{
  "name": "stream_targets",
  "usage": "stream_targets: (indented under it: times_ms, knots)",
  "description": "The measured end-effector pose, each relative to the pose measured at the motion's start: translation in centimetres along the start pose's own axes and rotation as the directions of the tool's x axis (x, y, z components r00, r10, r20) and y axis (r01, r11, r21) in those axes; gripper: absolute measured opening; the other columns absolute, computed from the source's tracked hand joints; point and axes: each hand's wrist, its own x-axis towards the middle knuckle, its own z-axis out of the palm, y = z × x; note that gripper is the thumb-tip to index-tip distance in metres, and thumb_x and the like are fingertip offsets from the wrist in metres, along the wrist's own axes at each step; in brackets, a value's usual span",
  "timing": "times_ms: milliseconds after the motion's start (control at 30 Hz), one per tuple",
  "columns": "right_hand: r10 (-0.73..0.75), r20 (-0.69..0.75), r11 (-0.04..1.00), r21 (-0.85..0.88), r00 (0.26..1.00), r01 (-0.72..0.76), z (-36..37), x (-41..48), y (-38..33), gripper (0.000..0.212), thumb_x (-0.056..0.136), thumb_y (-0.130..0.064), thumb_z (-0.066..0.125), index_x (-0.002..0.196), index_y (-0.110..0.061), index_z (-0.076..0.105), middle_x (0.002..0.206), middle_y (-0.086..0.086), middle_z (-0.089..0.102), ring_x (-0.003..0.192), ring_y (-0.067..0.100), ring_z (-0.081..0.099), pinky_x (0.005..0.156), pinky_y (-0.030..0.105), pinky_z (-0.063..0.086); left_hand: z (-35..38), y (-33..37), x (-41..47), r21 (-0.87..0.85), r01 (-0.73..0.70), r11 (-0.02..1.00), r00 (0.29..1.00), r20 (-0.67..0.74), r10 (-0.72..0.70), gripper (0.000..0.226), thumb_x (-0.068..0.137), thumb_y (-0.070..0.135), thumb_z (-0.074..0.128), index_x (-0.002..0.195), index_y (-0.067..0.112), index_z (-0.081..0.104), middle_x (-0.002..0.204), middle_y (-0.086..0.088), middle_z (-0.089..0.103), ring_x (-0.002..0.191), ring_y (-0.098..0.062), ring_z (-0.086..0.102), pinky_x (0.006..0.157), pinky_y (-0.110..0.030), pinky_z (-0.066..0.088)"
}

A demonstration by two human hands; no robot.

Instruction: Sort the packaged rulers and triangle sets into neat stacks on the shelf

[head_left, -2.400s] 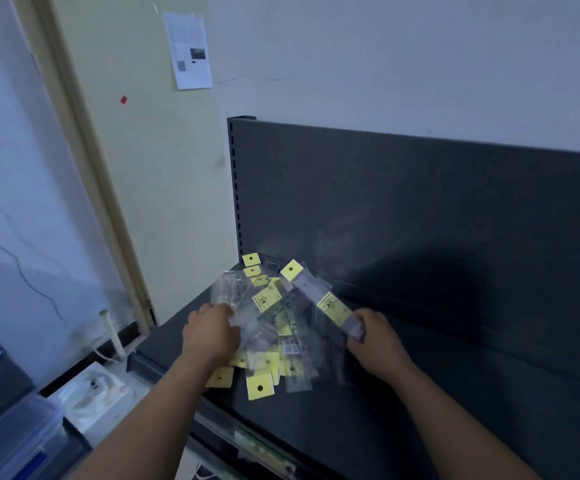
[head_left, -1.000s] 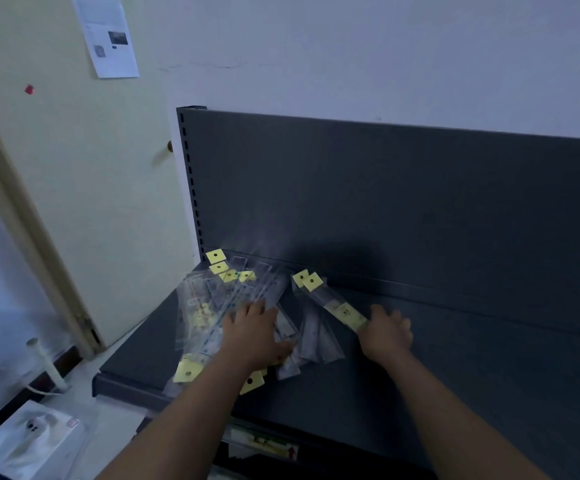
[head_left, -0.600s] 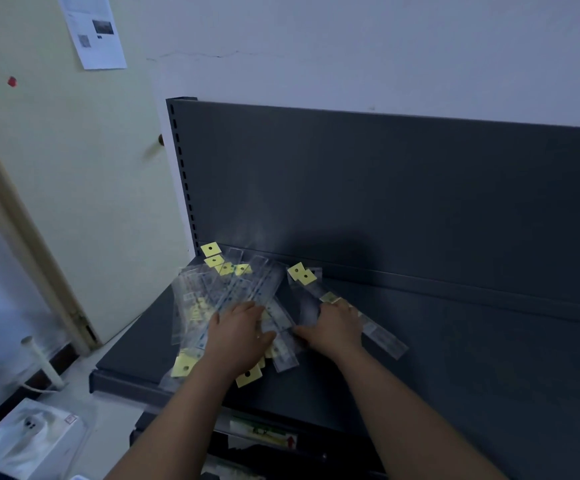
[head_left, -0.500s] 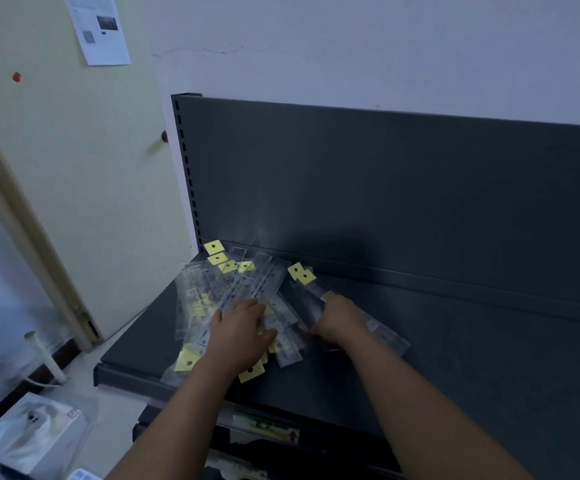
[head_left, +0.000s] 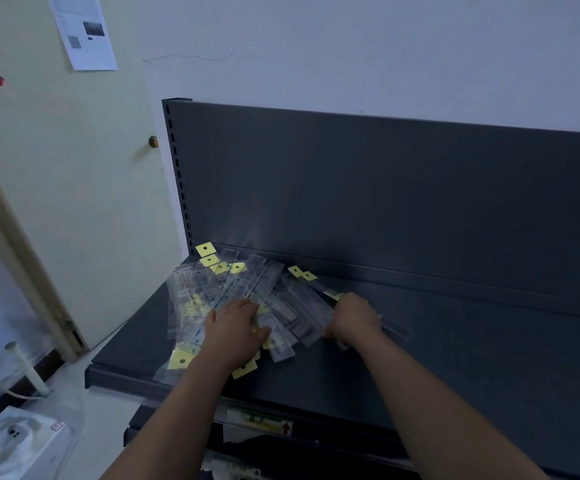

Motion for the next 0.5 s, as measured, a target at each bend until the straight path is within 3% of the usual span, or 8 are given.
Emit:
stream_targets:
  times_ms: [100, 200, 267, 333, 433, 500]
  knots:
    - [-0.008, 0.018, 0.999, -0.053, 1.000, 0.009, -0.7, -0.2, 0.3, 0.049, 0.076, -0.023, 0.075, 0.117, -0.007, 0.053, 0.114, 0.007, 0.060, 0.104, 0.024, 0.061, 0.079, 0.029, 0.049, -0.2, 0.3, -0.3, -0.007, 0.007, 1.000, 1.000, 0.004, -0.007, 0.055, 0.094, 0.048, 0.049, 0.143, 0.025, 0.041, 0.153, 0.006, 0.033, 0.142, -0.016, 0.029, 0.117, -0.049, 0.015]
    - [0.017, 0.197, 0.999, -0.051, 0.980, -0.007, -1.2, -0.2, 0.4, 0.045, 0.077, -0.026, 0.075, 0.112, -0.006, 0.054, 0.082, 0.002, 0.053, 0.074, 0.016, 0.057, 0.066, 0.025, 0.048, -0.3, 0.4, -0.6, -0.006, 0.010, 1.000, 1.000, 0.004, -0.010, 0.055, 0.094, 0.048, 0.049, 0.143, 0.025, 0.040, 0.154, 0.006, 0.032, 0.142, -0.015, 0.028, 0.117, -0.048, 0.015]
    - [-0.015, 0.246, 1.000, 0.021, 0.969, 0.011, -1.1, 0.2, 0.9, 0.035, 0.081, -0.025, 0.071, 0.103, -0.005, 0.054, 0.077, 0.002, 0.050, 0.071, 0.016, 0.053, 0.057, 0.024, 0.045, -0.3, 0.5, -0.7, -0.003, 0.011, 1.000, 1.000, 0.007, -0.011, 0.054, 0.094, 0.047, 0.049, 0.142, 0.025, 0.041, 0.153, 0.007, 0.033, 0.142, -0.015, 0.029, 0.117, -0.047, 0.014]
    - [-0.061, 0.220, 0.966, 0.258, 0.974, 0.002, -1.1, 0.6, 1.7, 0.029, 0.085, -0.022, 0.068, 0.104, -0.005, 0.055, 0.089, 0.007, 0.055, 0.081, 0.020, 0.054, 0.057, 0.024, 0.044, -0.2, 0.4, -0.6, -0.022, 0.006, 1.000, 1.000, -0.021, -0.006, 0.053, 0.094, 0.045, 0.050, 0.142, 0.023, 0.043, 0.152, 0.005, 0.036, 0.140, -0.016, 0.032, 0.117, -0.045, 0.017]
    - [-0.182, 0.294, 0.662, 0.743, 0.938, -0.105, -1.4, 0.8, 2.3, 0.030, 0.088, -0.013, 0.065, 0.115, -0.003, 0.056, 0.108, 0.015, 0.062, 0.091, 0.025, 0.061, 0.069, 0.032, 0.053, -0.1, 1.4, -0.5, -0.211, -0.033, 0.977, 0.990, -0.140, 0.004, 0.048, 0.095, 0.038, 0.053, 0.137, 0.015, 0.051, 0.144, -0.001, 0.048, 0.132, -0.020, 0.044, 0.110, -0.035, 0.032]
    - [-0.281, 0.330, 0.532, 0.835, 0.901, -0.140, -1.4, 0.5, 2.3, 0.029, 0.090, -0.010, 0.063, 0.117, -0.002, 0.058, 0.107, 0.016, 0.064, 0.091, 0.025, 0.063, 0.075, 0.037, 0.054, -0.4, 3.1, -0.7, -0.413, -0.041, 0.910, 0.988, -0.150, -0.023, 0.042, 0.096, 0.036, 0.053, 0.130, 0.013, 0.058, 0.132, -0.003, 0.058, 0.119, -0.020, 0.055, 0.099, -0.031, 0.042]
